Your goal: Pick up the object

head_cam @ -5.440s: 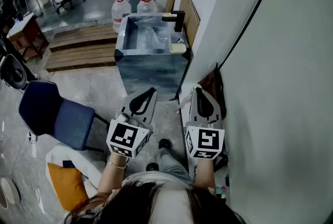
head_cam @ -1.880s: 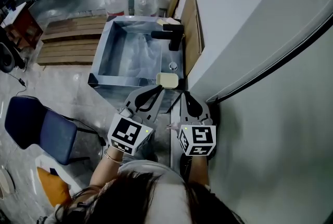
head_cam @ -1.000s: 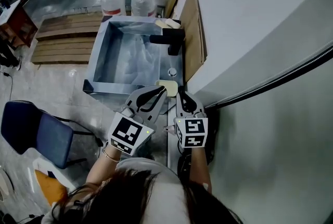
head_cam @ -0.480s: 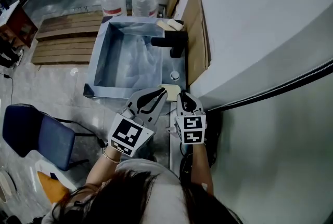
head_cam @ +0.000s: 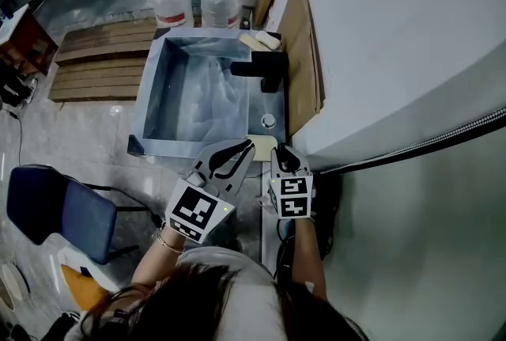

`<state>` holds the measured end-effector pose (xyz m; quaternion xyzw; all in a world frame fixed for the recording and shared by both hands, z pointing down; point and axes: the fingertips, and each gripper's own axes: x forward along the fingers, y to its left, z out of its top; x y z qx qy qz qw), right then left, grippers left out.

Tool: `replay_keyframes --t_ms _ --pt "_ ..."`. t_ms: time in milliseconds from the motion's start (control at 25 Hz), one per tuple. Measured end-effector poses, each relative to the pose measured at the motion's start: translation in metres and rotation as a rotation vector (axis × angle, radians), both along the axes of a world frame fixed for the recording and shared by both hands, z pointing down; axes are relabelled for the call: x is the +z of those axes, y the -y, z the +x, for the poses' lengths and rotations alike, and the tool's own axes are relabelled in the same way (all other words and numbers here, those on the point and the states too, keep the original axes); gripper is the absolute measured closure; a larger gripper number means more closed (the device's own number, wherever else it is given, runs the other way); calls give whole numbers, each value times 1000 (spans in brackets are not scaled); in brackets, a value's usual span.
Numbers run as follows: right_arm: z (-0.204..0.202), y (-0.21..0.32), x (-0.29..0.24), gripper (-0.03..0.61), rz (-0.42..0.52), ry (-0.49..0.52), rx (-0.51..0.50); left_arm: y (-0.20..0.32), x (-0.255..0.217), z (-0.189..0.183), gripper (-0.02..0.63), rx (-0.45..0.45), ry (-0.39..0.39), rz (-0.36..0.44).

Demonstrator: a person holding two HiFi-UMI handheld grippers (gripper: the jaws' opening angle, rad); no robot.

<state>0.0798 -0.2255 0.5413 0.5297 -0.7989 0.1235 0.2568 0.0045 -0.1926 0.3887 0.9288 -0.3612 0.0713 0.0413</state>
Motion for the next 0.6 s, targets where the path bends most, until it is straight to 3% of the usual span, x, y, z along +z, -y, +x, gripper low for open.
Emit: replay_keyframes --t_ms 320,600 --pt "4 6 31 510 -87 -5 13 9 10 1 604 1 7 -23" --pt "9 18 47 497 -106 -4 45 18 18 1 604 -6 16 -39"
